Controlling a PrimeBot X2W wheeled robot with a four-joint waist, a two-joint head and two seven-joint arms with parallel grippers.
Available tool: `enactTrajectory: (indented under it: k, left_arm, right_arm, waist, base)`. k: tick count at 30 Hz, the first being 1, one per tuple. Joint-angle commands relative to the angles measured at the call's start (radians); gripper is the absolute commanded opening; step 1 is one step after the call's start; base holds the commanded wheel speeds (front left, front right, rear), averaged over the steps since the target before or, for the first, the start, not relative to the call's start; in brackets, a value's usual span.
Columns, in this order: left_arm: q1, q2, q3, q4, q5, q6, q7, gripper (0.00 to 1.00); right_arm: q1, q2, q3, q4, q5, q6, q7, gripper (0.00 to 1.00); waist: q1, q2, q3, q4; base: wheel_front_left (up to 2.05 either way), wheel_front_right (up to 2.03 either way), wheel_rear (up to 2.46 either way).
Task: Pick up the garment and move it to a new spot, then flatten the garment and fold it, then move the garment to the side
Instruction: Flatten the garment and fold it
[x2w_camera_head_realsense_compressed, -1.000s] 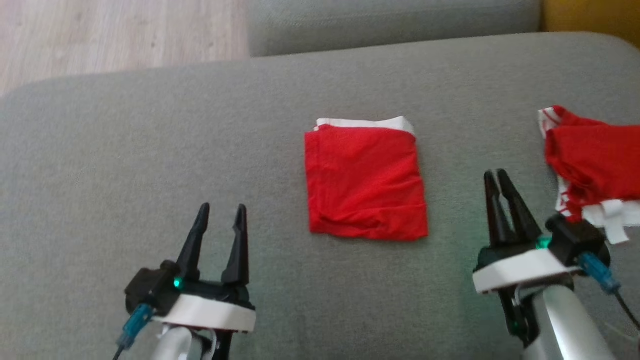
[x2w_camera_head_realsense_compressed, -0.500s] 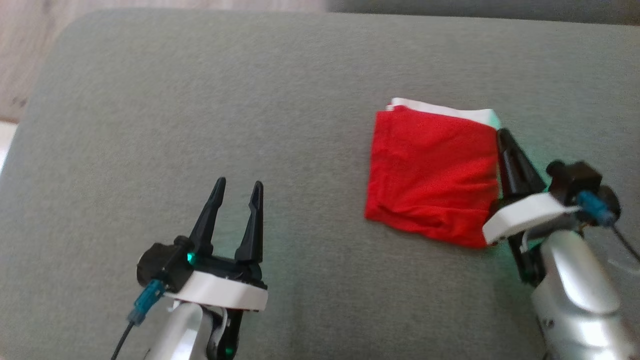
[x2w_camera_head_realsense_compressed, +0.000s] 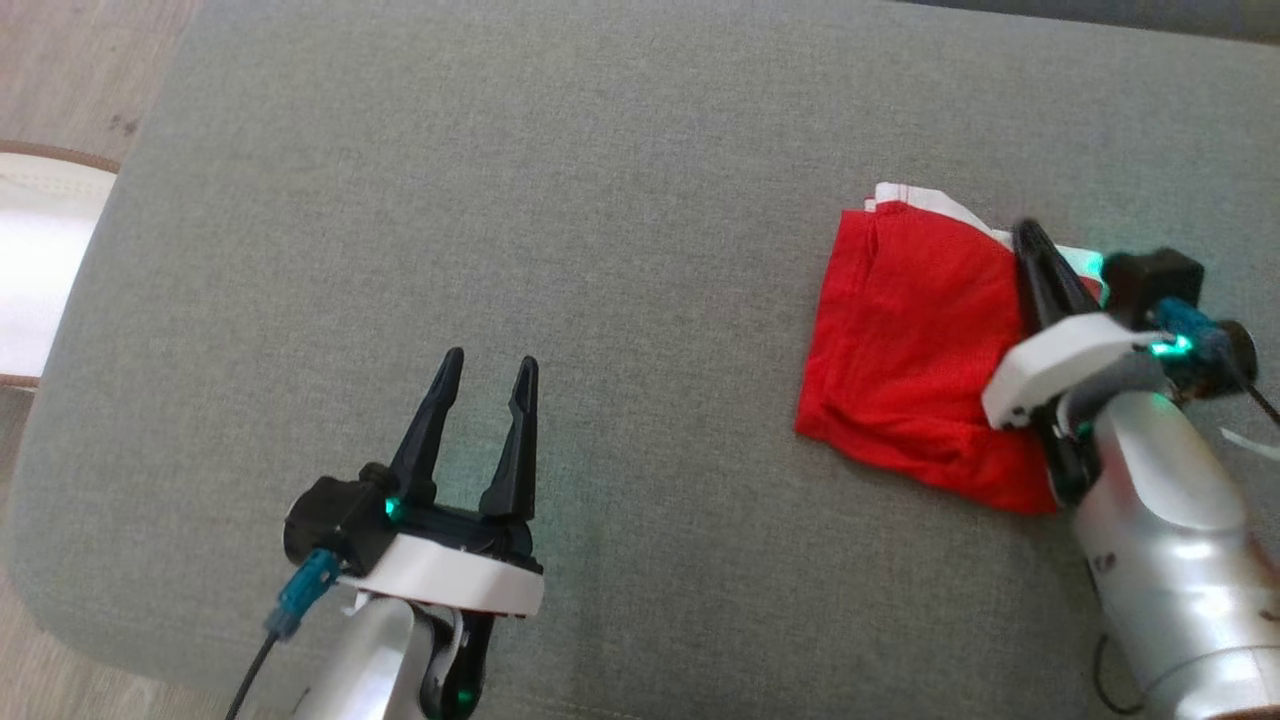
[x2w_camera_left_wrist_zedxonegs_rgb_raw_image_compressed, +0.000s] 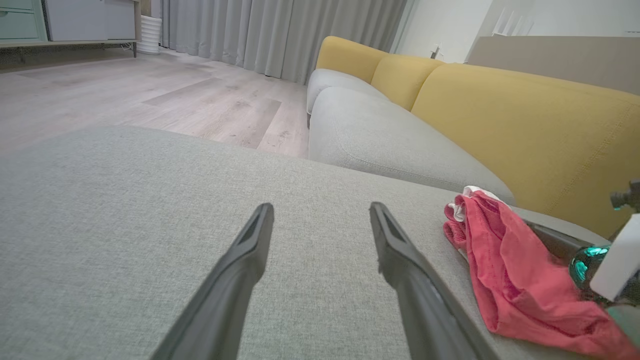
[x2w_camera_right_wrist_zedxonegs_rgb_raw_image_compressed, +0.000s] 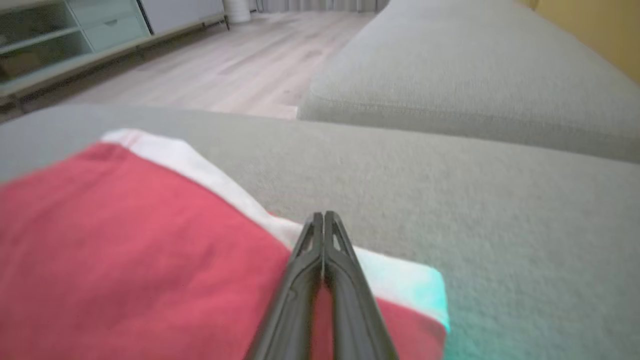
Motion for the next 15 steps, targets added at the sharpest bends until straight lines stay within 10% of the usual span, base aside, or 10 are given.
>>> enactTrajectory:
  k: [1, 8, 15]
  left_arm:
    - [-0.035, 0.004, 0.026, -0.023, -0.005, -0.001, -0.008, 1.00]
    - [-0.034, 0.004, 0.019, -0.019, -0.014, 0.005, -0.008, 1.00]
    - [-0.023, 0.004, 0.008, -0.013, -0.032, 0.007, -0.008, 1.00]
  right_arm:
    - [-0.032, 0.029, 0.033, -0.047, 0.005, 0.008, -0.021, 0.00]
    - [0.012, 0.085, 0.140, -0.182, 0.050, 0.008, -0.027, 0.00]
    - [-0.007, 0.101, 0.224, -0.043, 0.053, 0.008, -0.015, 0.00]
  waist:
    - [-0.0001, 0.0000, -0.007, -0.002]
    - [-0.0001, 0.0000, -0.024, -0.007]
    - [-0.0001, 0.0000, -0.019, 0.015]
  base:
    - [0.00, 0.00, 0.00]
    - [0.00, 0.00, 0.00]
    - [0.00, 0.00, 0.00]
